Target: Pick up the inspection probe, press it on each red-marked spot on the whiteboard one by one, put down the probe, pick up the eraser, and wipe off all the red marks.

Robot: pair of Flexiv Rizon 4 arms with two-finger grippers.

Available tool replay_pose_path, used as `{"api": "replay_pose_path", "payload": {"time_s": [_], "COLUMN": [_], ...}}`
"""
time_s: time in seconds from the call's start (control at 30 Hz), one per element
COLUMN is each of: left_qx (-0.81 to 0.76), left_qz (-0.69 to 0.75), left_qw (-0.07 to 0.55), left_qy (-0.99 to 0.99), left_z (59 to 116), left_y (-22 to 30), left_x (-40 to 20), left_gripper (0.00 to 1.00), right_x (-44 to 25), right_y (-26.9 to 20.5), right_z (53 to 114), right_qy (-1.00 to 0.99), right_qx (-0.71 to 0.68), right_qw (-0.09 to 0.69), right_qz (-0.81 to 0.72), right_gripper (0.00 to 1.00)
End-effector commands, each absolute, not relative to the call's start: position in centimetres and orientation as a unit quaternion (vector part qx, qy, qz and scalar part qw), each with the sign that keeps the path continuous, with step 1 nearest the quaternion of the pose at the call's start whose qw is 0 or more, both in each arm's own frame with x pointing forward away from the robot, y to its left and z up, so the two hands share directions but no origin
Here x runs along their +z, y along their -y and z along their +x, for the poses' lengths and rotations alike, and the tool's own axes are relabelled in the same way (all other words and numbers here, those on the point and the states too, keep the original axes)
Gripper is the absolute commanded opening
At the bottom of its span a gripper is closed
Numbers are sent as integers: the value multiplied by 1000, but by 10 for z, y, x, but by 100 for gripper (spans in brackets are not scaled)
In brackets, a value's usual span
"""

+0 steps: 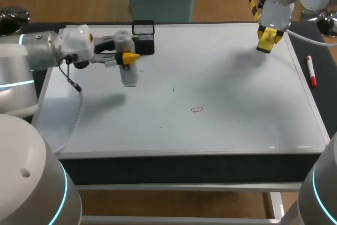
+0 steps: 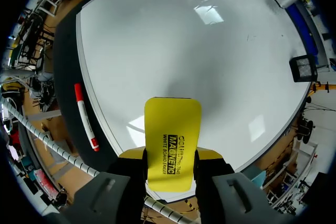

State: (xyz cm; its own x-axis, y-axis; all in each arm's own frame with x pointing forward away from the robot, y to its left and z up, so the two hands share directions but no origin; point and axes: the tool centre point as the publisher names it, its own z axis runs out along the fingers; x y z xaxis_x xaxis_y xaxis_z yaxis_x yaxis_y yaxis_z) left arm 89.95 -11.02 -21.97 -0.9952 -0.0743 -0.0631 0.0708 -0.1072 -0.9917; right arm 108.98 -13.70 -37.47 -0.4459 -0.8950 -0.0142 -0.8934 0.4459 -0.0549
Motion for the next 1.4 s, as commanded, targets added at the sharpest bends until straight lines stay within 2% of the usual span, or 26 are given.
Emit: {"api": "replay_pose_path", "payload": {"time_s": [0.03, 0.27, 0.9, 1.4], "left_qx": [-760, -766, -755, -743], "left_qz": [20, 60, 121, 135], "left_qw": [19, -42, -123, -144], "left_qy": [-650, -639, -632, -640], "left_z": [899, 880, 841, 826], "left_y": [141, 190, 287, 318], "left_x": [-224, -228, -246, -260], "left_gripper": [0, 0, 0, 0], "right_x": [-374, -374, -374, -374], "right_y": [137, 137, 137, 137], "right_z": [1091, 1091, 1091, 1091], "right_qy": [-849, -849, -849, -849], "right_qx": [-20, -20, -20, -20], "right_qw": [19, 19, 19, 19], "right_qz": [-527, -527, -527, -527], "right_gripper": [0, 0, 0, 0]}}
